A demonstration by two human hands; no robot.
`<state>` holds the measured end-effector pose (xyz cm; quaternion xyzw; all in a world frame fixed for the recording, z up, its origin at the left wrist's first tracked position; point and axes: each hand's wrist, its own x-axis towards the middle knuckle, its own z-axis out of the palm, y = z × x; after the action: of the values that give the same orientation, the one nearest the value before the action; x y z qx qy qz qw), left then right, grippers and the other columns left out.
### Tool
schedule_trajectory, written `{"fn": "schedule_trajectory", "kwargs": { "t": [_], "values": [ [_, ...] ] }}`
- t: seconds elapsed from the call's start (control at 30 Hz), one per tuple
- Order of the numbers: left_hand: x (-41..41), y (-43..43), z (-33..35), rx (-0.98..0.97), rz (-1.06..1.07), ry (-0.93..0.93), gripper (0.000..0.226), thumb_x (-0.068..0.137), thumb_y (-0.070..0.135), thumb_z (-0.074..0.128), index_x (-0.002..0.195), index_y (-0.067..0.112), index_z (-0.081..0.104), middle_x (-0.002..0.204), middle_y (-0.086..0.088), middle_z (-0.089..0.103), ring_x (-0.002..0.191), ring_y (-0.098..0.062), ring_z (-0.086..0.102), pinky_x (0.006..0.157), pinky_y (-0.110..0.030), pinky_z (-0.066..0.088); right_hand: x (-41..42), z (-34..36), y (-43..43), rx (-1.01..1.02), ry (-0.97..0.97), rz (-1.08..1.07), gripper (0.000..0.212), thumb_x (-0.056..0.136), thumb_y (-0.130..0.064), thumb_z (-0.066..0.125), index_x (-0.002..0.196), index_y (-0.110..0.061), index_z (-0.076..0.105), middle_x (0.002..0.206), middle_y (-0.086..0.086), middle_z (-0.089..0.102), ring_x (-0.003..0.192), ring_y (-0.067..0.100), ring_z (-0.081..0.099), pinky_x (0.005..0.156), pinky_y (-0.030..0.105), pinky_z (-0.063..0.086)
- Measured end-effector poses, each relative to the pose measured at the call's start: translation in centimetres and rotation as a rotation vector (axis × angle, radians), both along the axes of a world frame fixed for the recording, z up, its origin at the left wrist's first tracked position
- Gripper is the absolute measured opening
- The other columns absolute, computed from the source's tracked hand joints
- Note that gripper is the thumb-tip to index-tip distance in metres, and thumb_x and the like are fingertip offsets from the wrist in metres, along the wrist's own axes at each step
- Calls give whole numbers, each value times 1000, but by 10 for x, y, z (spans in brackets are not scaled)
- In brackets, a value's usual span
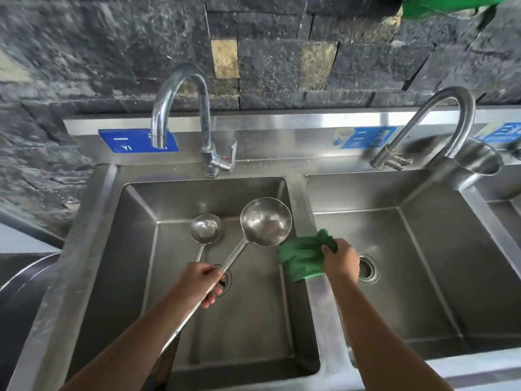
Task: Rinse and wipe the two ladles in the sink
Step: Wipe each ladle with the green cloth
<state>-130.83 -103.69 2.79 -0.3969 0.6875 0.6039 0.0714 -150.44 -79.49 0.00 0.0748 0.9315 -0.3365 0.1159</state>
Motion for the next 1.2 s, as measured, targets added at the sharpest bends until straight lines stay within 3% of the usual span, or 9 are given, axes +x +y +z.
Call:
{"fn": "schedule_trajectory", "kwargs": {
  "t": [0.17,0.37,0.47,0.63,0.73,0.8,0.93,1.1,1.2],
  "values": [
    [19,-19,14,12,-30,36,22,96,7,56,78,-5,63,57,-16,61,36,-19,46,37,-20,33,22,53,-31,-602,-5,-117,10,83,-18,68,76,-14,64,76,9,61,75,25,56,66,34,47],
    [44,-36,39,36,-89,60,27,96,8,55,72,1,63,55,-12,60,36,-17,44,38,-20,31,71,129,-101,-1078,180,-49,14,91,-9,63,84,-21,63,77,-2,65,74,14,60,68,30,50],
    [52,-42,52,24,-90,113,32,96,7,54,65,4,59,54,-12,57,35,-16,40,37,-19,27,94,126,-137,-887,277,184,13,91,-16,64,97,-28,62,89,-7,68,83,10,65,76,26,56],
    [73,-54,70,-55,-181,138,39,98,11,55,60,4,55,37,1,48,26,-14,35,35,-20,26,99,78,-172,-115,322,815,53,92,-32,59,142,-19,49,143,2,48,133,22,45,110,40,40],
    [82,-54,75,-169,-183,64,35,98,19,57,65,7,61,46,0,53,29,-9,40,35,-21,33,100,64,-178,290,512,950,56,96,-39,49,149,-34,34,152,-4,34,137,24,37,106,48,42],
    [85,-56,75,-270,-170,47,34,97,23,57,68,9,63,53,-5,57,34,-6,43,40,-20,37,100,66,-189,404,578,905,62,88,-34,63,145,-34,38,143,0,41,128,29,45,97,49,48],
    [79,-62,74,-447,-167,48,34,94,27,58,70,4,63,56,-7,61,44,-8,46,51,-25,39,99,71,-206,417,483,704,60,86,-27,65,139,-32,40,137,9,37,121,36,43,89,49,49],
    [76,-67,70,-427,-223,27,34,94,24,57,65,6,61,52,2,58,43,-6,48,51,-27,42,109,66,-230,-39,118,446,51,92,-33,56,140,-26,39,135,13,37,120,41,45,102,45,40],
    [77,-69,68,-412,-234,20,38,93,25,57,58,14,53,49,4,52,41,-7,45,49,-27,39,110,69,-234,-62,128,484,48,91,-31,57,136,-28,41,133,11,38,121,39,46,98,44,42]
  ]
}}
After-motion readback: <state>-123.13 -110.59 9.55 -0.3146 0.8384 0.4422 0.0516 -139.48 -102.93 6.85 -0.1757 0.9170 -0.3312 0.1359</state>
